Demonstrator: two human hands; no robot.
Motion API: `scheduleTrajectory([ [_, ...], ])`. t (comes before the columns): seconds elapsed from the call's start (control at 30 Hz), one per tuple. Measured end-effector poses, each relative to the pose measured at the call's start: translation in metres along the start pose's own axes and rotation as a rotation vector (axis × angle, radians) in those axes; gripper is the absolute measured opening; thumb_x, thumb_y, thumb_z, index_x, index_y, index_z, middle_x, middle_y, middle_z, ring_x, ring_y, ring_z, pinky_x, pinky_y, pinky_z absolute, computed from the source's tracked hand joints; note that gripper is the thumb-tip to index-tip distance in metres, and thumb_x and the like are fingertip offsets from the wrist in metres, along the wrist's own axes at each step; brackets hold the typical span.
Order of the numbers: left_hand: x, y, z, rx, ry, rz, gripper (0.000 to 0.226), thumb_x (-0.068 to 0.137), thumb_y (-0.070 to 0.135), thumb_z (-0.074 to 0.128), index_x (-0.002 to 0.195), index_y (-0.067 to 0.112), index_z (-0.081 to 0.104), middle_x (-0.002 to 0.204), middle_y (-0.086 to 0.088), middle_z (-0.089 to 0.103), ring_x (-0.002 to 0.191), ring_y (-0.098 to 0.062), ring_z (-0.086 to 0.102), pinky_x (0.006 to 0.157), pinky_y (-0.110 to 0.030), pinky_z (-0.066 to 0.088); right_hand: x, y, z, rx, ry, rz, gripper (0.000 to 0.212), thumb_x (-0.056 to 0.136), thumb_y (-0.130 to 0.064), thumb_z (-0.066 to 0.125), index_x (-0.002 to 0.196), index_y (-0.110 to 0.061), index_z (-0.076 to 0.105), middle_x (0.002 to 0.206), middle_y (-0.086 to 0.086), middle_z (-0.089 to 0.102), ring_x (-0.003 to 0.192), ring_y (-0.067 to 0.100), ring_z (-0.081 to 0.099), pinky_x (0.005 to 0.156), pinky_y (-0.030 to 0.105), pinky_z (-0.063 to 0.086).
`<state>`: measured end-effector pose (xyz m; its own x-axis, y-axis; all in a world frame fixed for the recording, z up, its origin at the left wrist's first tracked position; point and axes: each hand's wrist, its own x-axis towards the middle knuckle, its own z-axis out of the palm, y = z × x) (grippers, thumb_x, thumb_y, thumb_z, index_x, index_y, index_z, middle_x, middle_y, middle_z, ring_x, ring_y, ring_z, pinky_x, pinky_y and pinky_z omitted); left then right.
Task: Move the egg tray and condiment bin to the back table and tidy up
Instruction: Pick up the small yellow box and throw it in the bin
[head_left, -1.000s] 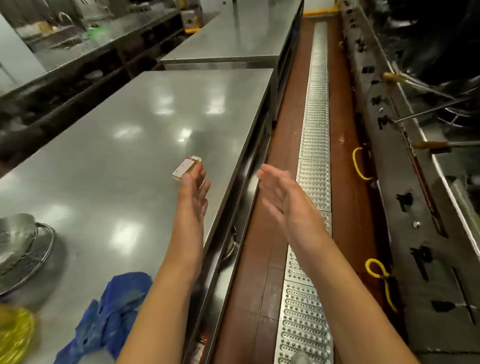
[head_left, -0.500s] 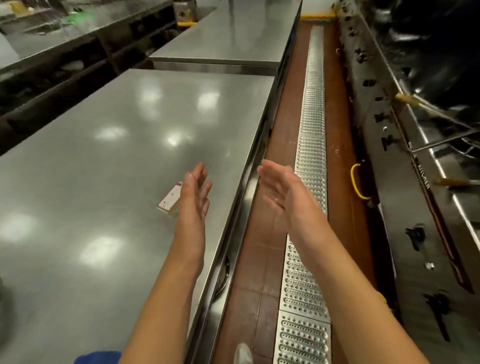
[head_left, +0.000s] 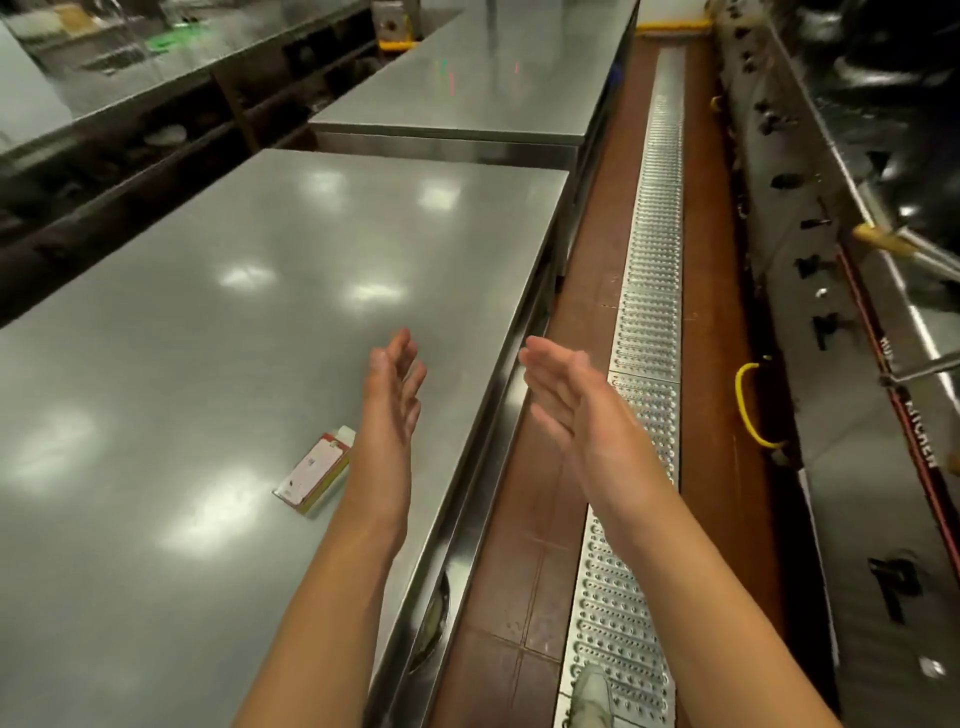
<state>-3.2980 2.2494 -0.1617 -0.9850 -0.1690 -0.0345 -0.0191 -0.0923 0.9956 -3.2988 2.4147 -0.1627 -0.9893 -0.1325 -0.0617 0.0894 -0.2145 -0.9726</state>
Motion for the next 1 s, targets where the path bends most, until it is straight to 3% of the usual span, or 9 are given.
scheduleTrajectory([
  [0.17,0.028,-0.005,-0.003,0.03,0.164,-0.016,0.073,0.085,0.07,0.025,0.149,0.037,0.037,0.148,0.021,0.045,0.131,0.007,0.045,0.117,-0.032,0.025,0.062,0.004,-0.004,0.037,-0.129,0.05,0.06,0.085,-0.065,0.039,0.134,-0.035,0.056,0.136,-0.017,0.06,0.127,-0.005,0.052,0.115,0.031,0.035],
  [0.3,0.035,-0.008,-0.027,0.02,0.327,-0.04,0.069,0.086,0.069,0.027,0.145,0.037,0.042,0.145,0.02,0.048,0.13,0.004,0.047,0.119,-0.037,0.027,0.094,0.011,0.015,0.055,-0.234,0.108,0.074,0.08,-0.07,0.042,0.14,-0.027,0.053,0.14,-0.013,0.058,0.128,-0.002,0.052,0.116,0.035,0.035],
  [0.43,0.056,-0.008,-0.06,-0.014,0.457,-0.028,0.064,0.084,0.069,0.028,0.138,0.04,0.047,0.143,0.019,0.05,0.131,0.001,0.047,0.119,-0.039,0.027,0.126,0.016,0.048,0.019,-0.339,0.134,0.06,0.089,-0.066,0.043,0.136,-0.03,0.054,0.139,-0.013,0.057,0.128,-0.003,0.051,0.117,0.035,0.034],
  [0.6,0.087,0.001,-0.095,-0.059,0.518,0.014,0.066,0.083,0.069,0.027,0.139,0.038,0.045,0.146,0.014,0.048,0.133,-0.003,0.046,0.12,-0.041,0.025,0.164,0.007,0.093,-0.012,-0.424,0.109,0.049,0.087,-0.061,0.042,0.125,-0.036,0.06,0.134,-0.015,0.061,0.126,-0.002,0.053,0.115,0.032,0.036],
  [1.0,0.112,0.022,-0.156,-0.083,0.733,0.053,0.07,0.084,0.068,0.027,0.144,0.035,0.044,0.144,0.018,0.049,0.131,0.002,0.047,0.12,-0.038,0.025,0.21,0.017,0.19,-0.089,-0.699,0.119,0.05,0.089,-0.057,0.037,0.128,-0.037,0.06,0.132,-0.018,0.063,0.125,-0.004,0.053,0.112,0.032,0.038],
])
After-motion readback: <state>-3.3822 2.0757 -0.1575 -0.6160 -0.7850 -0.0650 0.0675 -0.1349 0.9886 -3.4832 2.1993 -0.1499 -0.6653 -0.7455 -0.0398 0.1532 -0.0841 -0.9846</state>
